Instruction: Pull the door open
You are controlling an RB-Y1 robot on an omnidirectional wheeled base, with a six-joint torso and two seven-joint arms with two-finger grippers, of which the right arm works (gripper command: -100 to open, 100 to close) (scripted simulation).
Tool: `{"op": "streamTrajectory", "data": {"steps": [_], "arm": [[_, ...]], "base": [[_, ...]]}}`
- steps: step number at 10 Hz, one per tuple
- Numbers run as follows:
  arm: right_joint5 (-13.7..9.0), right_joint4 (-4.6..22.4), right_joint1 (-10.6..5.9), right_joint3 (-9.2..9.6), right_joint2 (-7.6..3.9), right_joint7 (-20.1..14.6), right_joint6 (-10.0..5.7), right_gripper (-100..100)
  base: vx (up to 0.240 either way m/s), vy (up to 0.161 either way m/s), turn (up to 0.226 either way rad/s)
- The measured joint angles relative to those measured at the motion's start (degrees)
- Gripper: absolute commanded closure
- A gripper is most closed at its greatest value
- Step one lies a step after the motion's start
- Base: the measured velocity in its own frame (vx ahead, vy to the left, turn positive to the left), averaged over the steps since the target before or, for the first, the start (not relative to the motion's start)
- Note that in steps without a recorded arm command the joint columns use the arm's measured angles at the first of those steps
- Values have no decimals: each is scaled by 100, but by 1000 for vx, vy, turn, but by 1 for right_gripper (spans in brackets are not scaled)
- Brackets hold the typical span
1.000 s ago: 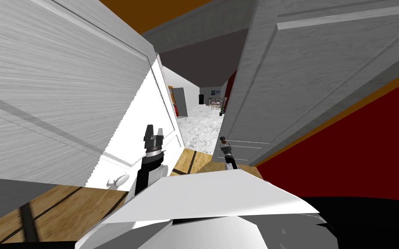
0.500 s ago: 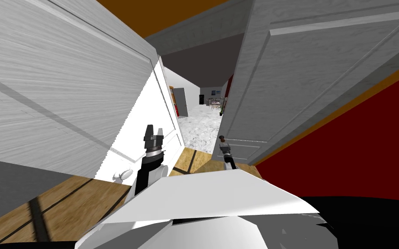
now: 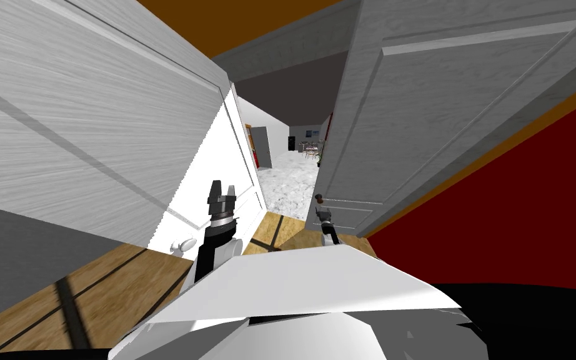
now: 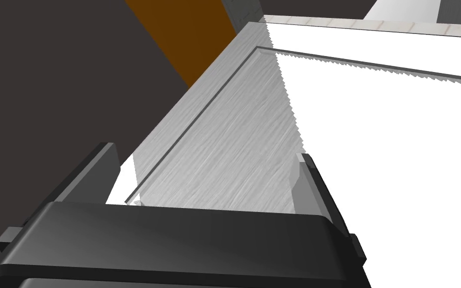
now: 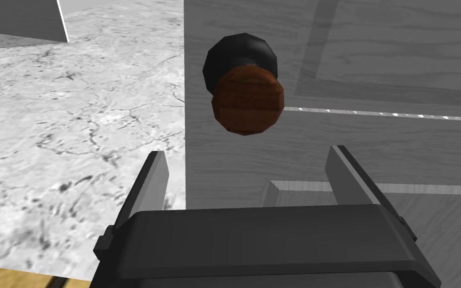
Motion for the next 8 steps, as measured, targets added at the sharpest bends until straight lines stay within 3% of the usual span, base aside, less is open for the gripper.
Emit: {"op": "streamTrajectory", "data": {"steps": [3,4,7,8], "arm": [[-121,11,-42,61,45,-367,25,-100],[-125,11,-43,62,47,-387,27,-100],[-183,-107,183,0,-188,-574,7,-100],[-189,51,112,-3,-227,-639,-54,-100]], "base": [[-45,-14,8],[118,11,175],[183,12,80],[158,0,119]]}}
